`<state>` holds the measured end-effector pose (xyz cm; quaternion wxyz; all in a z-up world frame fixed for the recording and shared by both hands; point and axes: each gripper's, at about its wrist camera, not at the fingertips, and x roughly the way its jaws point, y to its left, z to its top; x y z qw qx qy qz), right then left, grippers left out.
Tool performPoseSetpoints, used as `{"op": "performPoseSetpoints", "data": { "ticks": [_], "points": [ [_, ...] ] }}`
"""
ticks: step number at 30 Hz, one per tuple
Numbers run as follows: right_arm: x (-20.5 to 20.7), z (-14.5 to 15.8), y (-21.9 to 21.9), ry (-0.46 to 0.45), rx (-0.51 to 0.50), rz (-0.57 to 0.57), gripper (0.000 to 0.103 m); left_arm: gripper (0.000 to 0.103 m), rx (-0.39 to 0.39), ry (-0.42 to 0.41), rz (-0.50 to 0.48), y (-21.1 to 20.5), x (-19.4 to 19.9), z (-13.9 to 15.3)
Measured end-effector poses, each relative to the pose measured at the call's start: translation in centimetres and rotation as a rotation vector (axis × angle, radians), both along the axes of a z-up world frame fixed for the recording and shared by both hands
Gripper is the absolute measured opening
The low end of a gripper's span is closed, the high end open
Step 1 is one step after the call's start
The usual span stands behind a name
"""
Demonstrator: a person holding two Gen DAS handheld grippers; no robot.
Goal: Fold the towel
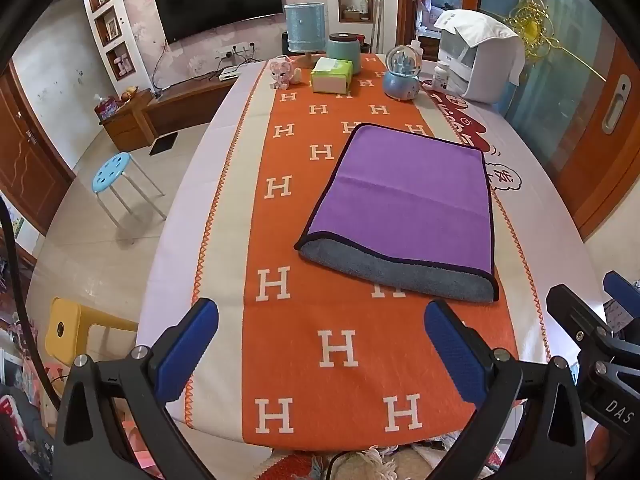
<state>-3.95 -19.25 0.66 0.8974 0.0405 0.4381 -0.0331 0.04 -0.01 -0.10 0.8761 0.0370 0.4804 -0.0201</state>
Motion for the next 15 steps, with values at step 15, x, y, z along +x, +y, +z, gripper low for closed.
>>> {"op": "performPoseSetpoints", "data": {
  "ticks": [15],
  "points": [
    [-0.03,-0.28,-0.07,0.008,0.005,0.0,0.1,0.102,-0.006,0.0,-0.002,0.02,0.16,0.16]
  ]
}}
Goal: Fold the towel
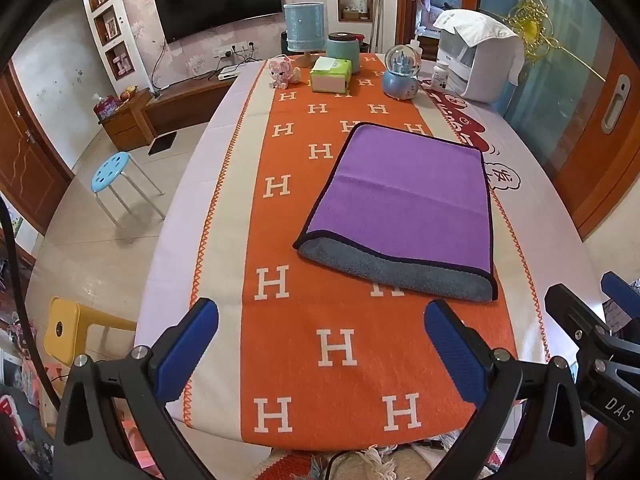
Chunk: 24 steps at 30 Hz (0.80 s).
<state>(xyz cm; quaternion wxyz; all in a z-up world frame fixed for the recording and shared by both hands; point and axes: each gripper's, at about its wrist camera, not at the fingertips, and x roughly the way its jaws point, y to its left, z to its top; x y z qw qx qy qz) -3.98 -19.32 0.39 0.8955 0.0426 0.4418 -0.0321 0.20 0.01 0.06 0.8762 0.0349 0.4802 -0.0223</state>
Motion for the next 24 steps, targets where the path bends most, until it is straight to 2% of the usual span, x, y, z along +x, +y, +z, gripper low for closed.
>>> {"op": "performPoseSetpoints", "data": {
  "ticks": [24],
  "points": [
    [-0.22,0.17,0.17,-0.002,-0.026,-0.012,0.1,0.102,-0.004,0.0,0.0,-0.13,-0.08,-0.02]
  ]
}}
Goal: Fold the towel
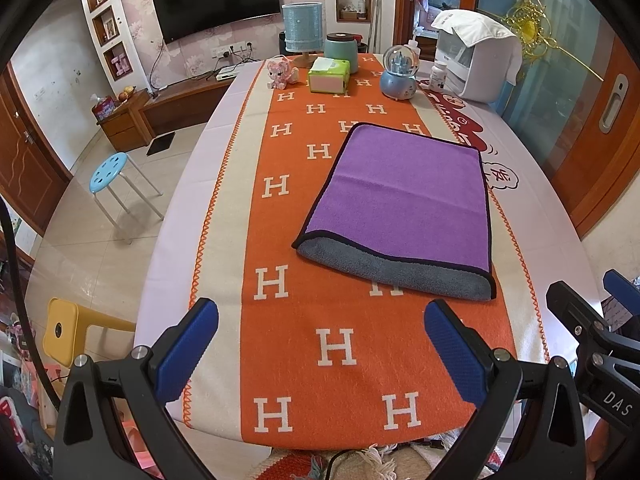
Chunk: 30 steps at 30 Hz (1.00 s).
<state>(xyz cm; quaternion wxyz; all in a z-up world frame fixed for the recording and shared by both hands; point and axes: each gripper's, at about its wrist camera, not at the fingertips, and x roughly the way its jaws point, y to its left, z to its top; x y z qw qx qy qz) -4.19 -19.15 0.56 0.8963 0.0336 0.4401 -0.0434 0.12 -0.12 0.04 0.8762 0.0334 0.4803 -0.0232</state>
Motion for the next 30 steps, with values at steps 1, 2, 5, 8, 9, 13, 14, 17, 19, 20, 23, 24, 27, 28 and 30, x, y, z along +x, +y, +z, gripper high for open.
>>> {"op": "performPoseSetpoints", "data": {
  "ticks": [1,2,5,8,9,13,14,17,19,20,23,24,27,28,30],
  "points": [
    [-0.02,0.0,0.02,0.0,0.0,0.0,0.099,0.102,0.0,0.002,-0.002,-0.09,-0.02,-0.01],
    [0.0,0.0,0.05,0.001,-0.002,0.0,0.1,0.102,0.001,0.003,-0.004,-0.34,0.0,-0.03],
    [-0.03,0.05,0.07,0.001,-0.002,0.0,0.1,0.102,0.004,0.006,-0.01,-0.68,0.0,-0.05],
    [0.08,0.12,0.05,0.0,-0.001,0.0,0.099,0.102,0.002,0.002,-0.017,-0.99,-0.41,0.07],
    [-0.02,0.21,0.02,0.0,-0.002,0.0,0.1,0.102,0.001,0.002,-0.017,-0.88,-0.41,0.09],
    [-0.09,0.15,0.03,0.002,-0.003,0.0,0.1,0.102,0.0,0.0,-0.018,-0.85,-0.44,0.19],
    [-0.12,0.12,0.04,0.002,-0.004,-0.001,0.1,0.102,0.0,0.001,-0.019,-0.83,-0.43,0.17],
    [0.04,0.6,-0.24,0.01,-0.006,-0.001,0.099,0.102,-0.001,0.001,-0.018,-0.84,-0.42,0.17],
    [0.09,0.53,-0.25,0.011,-0.007,-0.001,0.099,0.102,-0.001,0.002,-0.02,-0.77,-0.29,0.18],
    [0.06,0.54,-0.3,0.011,-0.009,-0.001,0.1,0.102,-0.002,0.002,-0.02,-0.8,-0.31,0.16],
    [0.12,0.41,-0.3,0.014,-0.007,0.002,0.099,0.102,-0.002,0.005,-0.03,-0.9,-0.31,0.22],
    [0.15,0.32,-0.33,0.019,-0.006,0.002,0.099,0.102,-0.002,0.006,-0.033,-0.94,-0.32,0.26],
    [0.27,0.0,-0.31,0.024,-0.006,0.001,0.099,0.102,-0.005,0.006,-0.046,-1.05,-0.37,0.32],
    [0.27,0.0,-0.35,0.022,-0.008,-0.001,0.099,0.102,-0.006,0.005,-0.048,-1.01,-0.38,0.35],
    [0.23,0.04,-0.19,0.017,-0.016,-0.002,0.097,0.102,-0.003,0.001,-0.049,-1.01,-0.35,0.36]
  ]
}}
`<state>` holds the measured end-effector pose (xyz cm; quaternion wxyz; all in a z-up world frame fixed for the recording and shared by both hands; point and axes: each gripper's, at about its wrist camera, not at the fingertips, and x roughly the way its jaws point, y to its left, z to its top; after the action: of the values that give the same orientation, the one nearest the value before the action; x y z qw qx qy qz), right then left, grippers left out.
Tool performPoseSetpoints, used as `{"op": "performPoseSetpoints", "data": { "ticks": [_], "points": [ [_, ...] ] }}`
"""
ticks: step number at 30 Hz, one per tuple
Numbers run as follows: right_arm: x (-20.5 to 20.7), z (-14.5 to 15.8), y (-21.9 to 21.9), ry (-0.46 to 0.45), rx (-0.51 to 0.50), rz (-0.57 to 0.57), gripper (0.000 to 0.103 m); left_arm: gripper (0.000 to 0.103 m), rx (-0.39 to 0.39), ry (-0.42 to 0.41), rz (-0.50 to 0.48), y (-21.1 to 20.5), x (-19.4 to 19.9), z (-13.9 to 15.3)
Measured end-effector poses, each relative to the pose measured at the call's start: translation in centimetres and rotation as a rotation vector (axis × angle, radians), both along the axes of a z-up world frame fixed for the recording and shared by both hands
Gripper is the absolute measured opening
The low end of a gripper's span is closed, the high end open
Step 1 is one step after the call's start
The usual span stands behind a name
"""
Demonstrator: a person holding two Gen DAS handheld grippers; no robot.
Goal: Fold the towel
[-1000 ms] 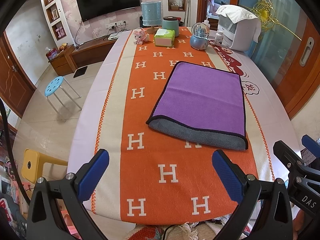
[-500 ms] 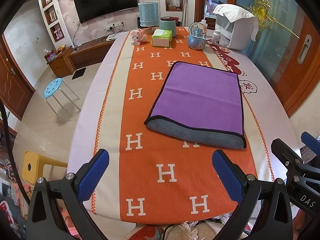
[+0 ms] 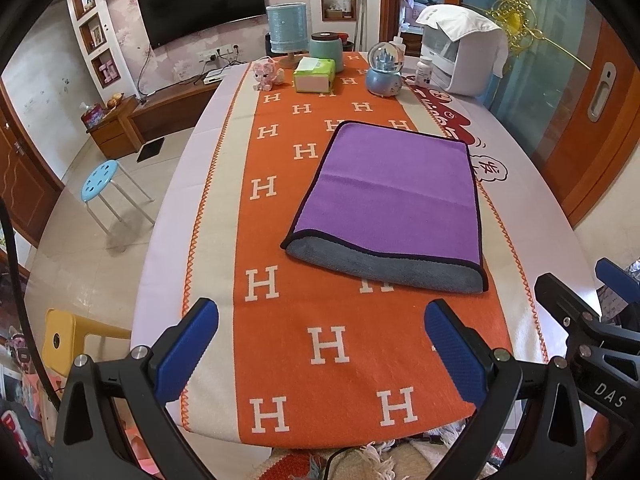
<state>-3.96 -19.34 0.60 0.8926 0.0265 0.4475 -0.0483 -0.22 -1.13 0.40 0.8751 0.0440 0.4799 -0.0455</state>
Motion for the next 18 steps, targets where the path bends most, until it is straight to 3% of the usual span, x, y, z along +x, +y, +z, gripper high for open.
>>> {"op": "performPoseSetpoints", "data": {
  "ticks": [18],
  "points": [
    [-0.52,0.03,0.63,0.0,-0.016,0.004,0.096,0.102,0.002,-0.008,-0.027,-0.19,-0.33,-0.27]
  ]
}}
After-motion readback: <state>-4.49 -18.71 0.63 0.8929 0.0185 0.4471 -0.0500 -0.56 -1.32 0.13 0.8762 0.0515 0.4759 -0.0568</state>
